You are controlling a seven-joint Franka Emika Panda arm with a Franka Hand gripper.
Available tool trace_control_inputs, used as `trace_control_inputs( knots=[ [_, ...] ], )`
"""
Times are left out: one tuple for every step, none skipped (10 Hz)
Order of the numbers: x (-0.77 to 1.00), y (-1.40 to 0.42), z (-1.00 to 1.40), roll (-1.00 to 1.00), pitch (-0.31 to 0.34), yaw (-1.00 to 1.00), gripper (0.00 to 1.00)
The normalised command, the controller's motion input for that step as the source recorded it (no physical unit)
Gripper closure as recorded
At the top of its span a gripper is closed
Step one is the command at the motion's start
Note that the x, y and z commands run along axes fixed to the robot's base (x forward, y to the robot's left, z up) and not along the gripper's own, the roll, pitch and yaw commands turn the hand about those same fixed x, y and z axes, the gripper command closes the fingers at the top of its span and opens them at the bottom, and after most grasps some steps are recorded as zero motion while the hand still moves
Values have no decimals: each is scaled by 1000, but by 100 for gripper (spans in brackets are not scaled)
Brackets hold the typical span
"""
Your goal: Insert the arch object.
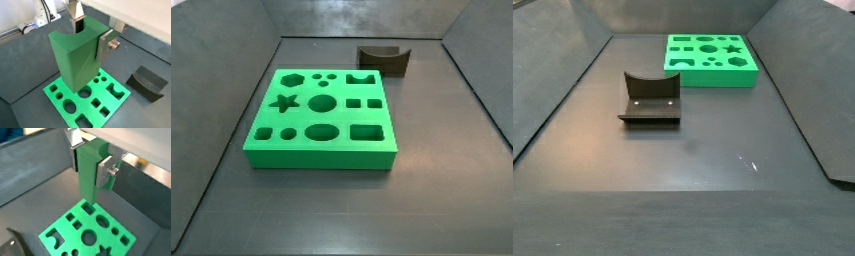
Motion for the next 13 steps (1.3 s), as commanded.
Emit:
trace_control_inputs(
  knots=[
    [0, 134, -806, 4, 0, -886, 100],
    [0, 366, -851, 0, 0, -666, 100],
    [0, 431, -854, 0, 0, -603, 100],
    [9, 260, -786, 1, 0, -763, 100],
    [180, 109, -683, 43, 0, -871, 100],
    [260, 229, -609, 36, 10, -774, 100],
    [334, 320, -520, 49, 70, -660, 100],
    [394, 397, -409, 37, 123, -551, 100],
    [420, 386, -360, 26, 116, -560, 100],
    [423, 334, -254, 0, 63, -626, 100],
    [311, 214, -146, 0, 0, -771, 100],
    [217, 114, -111, 0, 0, -877, 100],
    [171, 83, -114, 0, 0, -909, 100]
  ],
)
